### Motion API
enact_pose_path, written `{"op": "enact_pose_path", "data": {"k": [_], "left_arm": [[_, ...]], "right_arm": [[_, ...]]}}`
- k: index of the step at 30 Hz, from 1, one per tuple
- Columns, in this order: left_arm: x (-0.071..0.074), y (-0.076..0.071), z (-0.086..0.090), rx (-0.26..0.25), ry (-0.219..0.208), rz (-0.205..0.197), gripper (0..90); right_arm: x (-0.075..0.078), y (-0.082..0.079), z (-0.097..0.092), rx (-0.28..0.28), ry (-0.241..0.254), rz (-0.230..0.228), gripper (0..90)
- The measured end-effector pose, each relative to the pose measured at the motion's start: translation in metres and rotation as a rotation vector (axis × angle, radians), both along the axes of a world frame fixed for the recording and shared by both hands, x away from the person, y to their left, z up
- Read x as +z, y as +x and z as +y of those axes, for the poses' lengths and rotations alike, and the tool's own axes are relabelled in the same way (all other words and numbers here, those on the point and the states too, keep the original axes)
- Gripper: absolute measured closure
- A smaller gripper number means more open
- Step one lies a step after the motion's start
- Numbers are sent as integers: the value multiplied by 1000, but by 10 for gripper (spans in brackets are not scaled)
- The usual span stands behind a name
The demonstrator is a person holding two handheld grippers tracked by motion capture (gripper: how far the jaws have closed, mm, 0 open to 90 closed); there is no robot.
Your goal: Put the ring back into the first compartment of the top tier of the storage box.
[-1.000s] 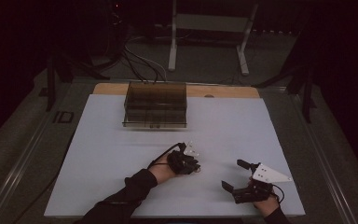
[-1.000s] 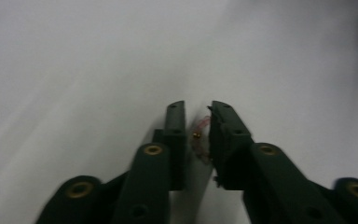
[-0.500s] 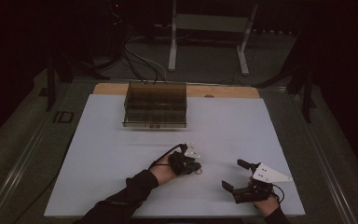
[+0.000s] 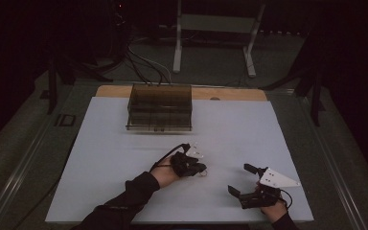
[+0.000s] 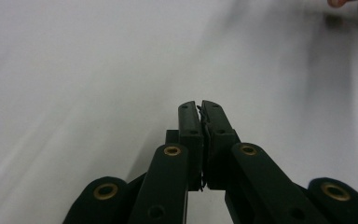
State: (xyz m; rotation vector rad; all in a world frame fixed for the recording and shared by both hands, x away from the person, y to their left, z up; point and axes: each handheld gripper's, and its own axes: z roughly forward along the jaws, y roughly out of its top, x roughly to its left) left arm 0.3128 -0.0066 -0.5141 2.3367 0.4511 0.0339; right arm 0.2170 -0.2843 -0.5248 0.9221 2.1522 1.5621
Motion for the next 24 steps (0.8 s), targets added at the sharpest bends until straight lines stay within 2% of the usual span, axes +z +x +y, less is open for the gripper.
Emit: {"op": "enact_pose_path", "data": {"k": [3, 7, 16, 24], "left_arm": [[5, 0, 3, 3, -6, -6, 900], [10, 1, 6, -4, -17, 12, 900], [21, 1, 15, -3, -19, -2, 900], [32, 5, 24, 18, -40, -9, 900]], "right_arm": [[0, 0, 0, -1, -1, 0, 0], [0, 0, 0, -2, -1, 0, 0], [0, 0, 0, 0, -5, 0, 0], [0, 0, 0, -2, -5, 0, 0]]}}
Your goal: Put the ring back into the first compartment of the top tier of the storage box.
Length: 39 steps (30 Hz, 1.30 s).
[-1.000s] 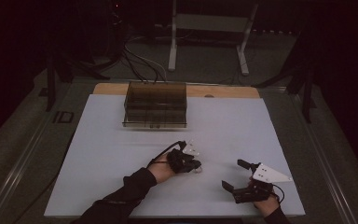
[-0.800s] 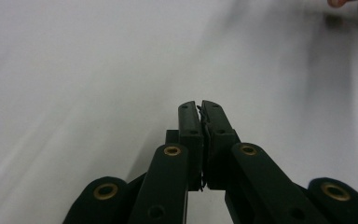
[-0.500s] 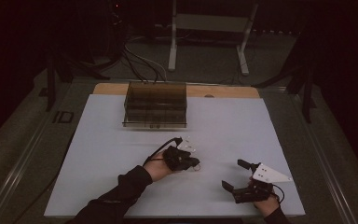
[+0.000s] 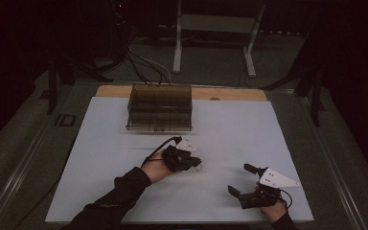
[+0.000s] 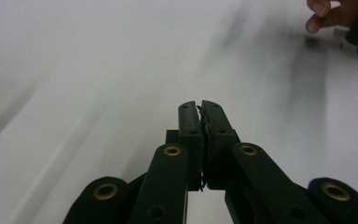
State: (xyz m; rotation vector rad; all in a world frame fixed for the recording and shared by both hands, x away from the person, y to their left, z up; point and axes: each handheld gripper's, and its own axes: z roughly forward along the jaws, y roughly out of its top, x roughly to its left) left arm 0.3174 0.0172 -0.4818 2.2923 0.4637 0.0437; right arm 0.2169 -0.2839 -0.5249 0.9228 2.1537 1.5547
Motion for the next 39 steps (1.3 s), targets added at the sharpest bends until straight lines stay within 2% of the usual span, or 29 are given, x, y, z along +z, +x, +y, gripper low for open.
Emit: {"op": "enact_pose_path", "data": {"k": [14, 16, 18, 22, 28, 39], "left_arm": [[15, 6, 16, 21, 0, -12, 900], [16, 6, 17, 26, -12, -5, 900], [18, 7, 20, 23, -4, -9, 900], [21, 9, 26, 35, -1, -18, 900], [24, 13, 35, 53, -6, -4, 900], [32, 17, 52, 84, -12, -14, 900]], "right_arm": [[0, 0, 0, -1, 2, 0, 0], [0, 0, 0, -1, 0, -1, 0], [0, 0, 0, -2, -1, 0, 0], [0, 0, 0, -3, 0, 1, 0], [-1, 0, 1, 1, -1, 4, 0], [-1, 1, 1, 2, 0, 4, 0]]}}
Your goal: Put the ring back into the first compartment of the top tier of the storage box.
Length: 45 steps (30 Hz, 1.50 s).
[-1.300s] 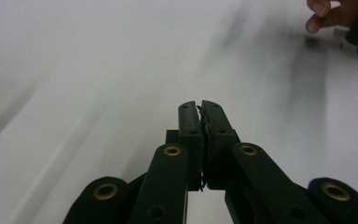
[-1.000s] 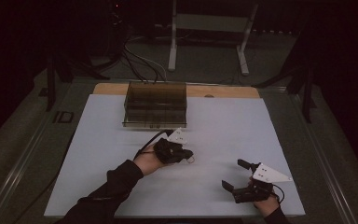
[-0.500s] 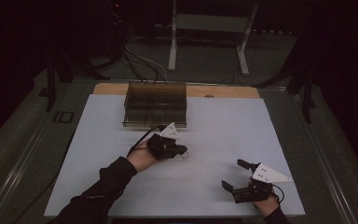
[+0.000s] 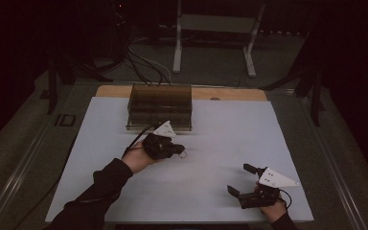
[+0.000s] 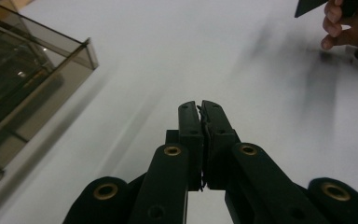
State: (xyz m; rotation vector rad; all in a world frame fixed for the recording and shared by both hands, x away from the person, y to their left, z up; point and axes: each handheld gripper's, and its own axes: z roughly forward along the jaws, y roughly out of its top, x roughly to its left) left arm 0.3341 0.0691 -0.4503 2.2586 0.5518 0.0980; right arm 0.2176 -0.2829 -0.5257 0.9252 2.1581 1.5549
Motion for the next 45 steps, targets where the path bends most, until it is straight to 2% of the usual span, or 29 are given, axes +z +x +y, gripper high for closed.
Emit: {"op": "enact_pose_path", "data": {"k": [5, 10, 29, 45], "left_arm": [[5, 3, 9, 22, -1, -8, 900], [9, 7, 19, 45, -23, -6, 900], [28, 15, 57, 125, -22, -30, 900], [43, 32, 75, 184, -31, -54, 900]], "right_arm": [[0, 0, 0, -1, 1, 1, 0], [0, 0, 0, 0, 1, 1, 0], [0, 0, 0, -1, -1, 2, 0], [0, 0, 1, -1, -4, -3, 0]]}}
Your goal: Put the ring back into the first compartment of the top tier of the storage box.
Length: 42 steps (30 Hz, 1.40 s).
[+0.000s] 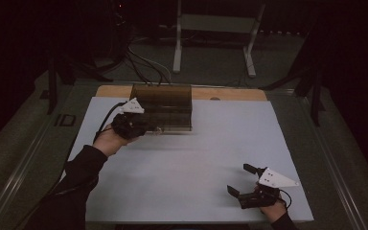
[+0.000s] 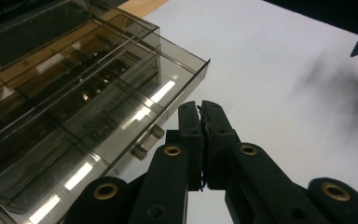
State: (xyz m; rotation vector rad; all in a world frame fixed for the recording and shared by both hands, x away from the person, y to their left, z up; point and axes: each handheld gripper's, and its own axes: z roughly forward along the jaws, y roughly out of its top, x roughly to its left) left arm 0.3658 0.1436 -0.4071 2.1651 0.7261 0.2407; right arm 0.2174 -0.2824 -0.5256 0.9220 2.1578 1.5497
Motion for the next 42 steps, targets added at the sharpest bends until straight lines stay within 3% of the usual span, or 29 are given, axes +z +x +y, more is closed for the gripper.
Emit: {"op": "enact_pose_path", "data": {"k": [25, 37, 42], "left_arm": [[-1, 28, 25, 120, -19, 3, 900], [-9, 41, 40, 198, -30, 10, 900], [-13, 47, 46, 252, -49, 13, 900]], "right_arm": [[0, 0, 1, 4, 2, 6, 0], [0, 0, 1, 5, 1, 5, 0], [0, 0, 1, 5, 0, 4, 0]]}}
